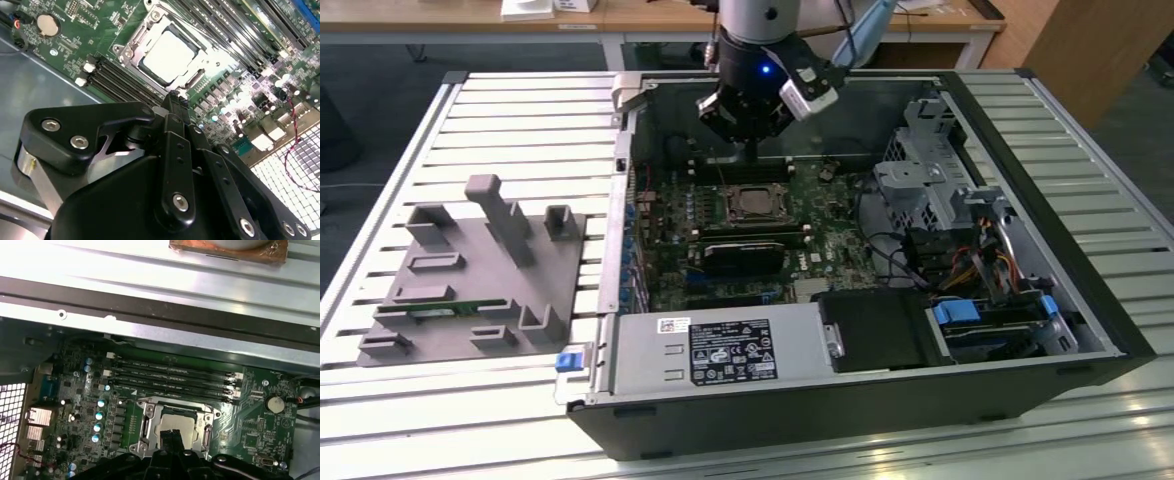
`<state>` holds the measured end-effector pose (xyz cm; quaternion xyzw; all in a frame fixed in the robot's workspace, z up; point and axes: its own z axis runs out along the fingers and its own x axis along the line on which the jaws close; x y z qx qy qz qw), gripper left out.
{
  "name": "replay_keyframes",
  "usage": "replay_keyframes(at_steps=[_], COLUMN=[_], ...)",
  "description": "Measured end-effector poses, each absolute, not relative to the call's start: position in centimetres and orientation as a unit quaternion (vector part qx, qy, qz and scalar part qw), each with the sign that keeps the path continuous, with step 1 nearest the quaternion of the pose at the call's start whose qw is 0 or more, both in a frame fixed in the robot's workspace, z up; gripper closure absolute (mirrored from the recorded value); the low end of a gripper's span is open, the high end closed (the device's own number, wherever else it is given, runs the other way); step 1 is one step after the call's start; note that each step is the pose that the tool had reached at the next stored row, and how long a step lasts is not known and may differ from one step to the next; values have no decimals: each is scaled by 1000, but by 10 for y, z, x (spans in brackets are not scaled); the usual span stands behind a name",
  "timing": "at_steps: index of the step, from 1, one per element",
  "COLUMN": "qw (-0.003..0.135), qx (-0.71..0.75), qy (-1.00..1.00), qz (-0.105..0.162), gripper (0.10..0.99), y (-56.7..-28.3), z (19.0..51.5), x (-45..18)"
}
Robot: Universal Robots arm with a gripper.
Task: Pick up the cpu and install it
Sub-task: 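Install the first cpu locking lever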
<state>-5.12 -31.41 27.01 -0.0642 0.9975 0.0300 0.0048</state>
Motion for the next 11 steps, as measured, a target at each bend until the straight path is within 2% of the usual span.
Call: replay_keyframes(at_steps=[11], qw=[5], qx=[-61], qy=[998], qz=[30], gripper=[980], y=[-314], z=[269], x=[-65])
